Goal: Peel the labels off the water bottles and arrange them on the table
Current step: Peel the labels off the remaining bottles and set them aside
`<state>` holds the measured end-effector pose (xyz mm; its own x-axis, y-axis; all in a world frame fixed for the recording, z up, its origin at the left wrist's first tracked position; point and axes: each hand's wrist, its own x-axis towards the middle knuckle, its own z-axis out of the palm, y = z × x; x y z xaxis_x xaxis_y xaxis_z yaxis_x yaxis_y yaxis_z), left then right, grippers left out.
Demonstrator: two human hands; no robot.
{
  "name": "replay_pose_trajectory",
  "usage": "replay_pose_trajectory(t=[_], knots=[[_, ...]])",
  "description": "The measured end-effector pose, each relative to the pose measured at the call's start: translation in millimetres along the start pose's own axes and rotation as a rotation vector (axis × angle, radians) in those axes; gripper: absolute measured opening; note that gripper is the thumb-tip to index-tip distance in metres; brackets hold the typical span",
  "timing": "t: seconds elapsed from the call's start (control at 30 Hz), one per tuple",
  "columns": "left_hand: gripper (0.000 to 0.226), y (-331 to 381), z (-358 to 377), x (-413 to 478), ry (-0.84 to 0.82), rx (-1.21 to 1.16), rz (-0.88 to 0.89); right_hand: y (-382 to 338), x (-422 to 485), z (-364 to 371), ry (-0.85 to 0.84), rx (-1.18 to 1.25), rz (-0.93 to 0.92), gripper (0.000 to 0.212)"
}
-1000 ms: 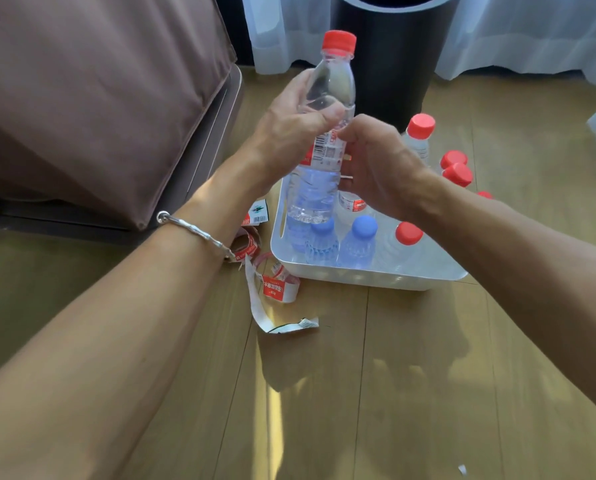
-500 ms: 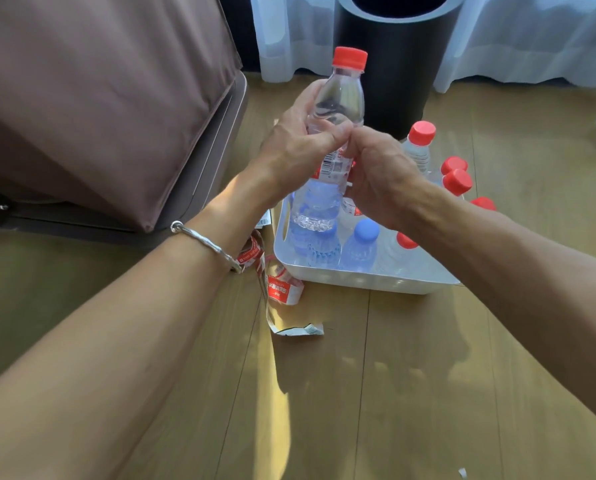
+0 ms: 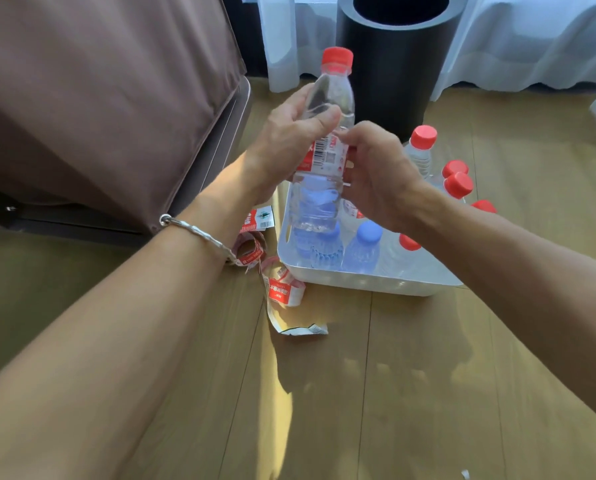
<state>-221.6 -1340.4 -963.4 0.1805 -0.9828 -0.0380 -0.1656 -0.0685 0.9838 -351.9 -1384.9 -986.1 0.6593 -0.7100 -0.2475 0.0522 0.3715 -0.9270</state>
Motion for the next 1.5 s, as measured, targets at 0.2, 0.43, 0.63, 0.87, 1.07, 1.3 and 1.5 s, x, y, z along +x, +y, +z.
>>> replay_pose_trajectory(t=[0.2, 0.43, 0.63, 0.87, 1.07, 1.3, 1.5], knots=[[0.041, -4, 10, -2, 0.034, -0.037, 0.017, 1, 0, 1, 0.026, 0.109, -0.015, 0.046], [0.075, -1, 19, 0, 0.155, -0.085, -0.025, -10, 3, 6, 0.146, 0.193, 0.014, 0.068], [0.061, 4, 15, 2, 0.122, -0.069, -0.036, 0, 1, 12, 0.152, 0.258, -0.056, 0.035], [0.027, 4, 6, 0, 0.088, -0.117, -0.117, 13, 0, 18, 0.142, 0.114, -0.051, 0.048], [0.027, -5, 17, 4, 0.269, -0.143, -0.266, 9, 6, -12, 0.199, -0.662, -0.37, 0.057], [0.034, -25, 20, 7, 0.396, -0.352, -0.417, 23, -2, -16, 0.125, -0.955, -0.535, 0.044], [0.051, -33, 26, 12, 0.461, -0.344, -0.436, 23, -1, -2, 0.254, -0.905, -0.589, 0.03]])
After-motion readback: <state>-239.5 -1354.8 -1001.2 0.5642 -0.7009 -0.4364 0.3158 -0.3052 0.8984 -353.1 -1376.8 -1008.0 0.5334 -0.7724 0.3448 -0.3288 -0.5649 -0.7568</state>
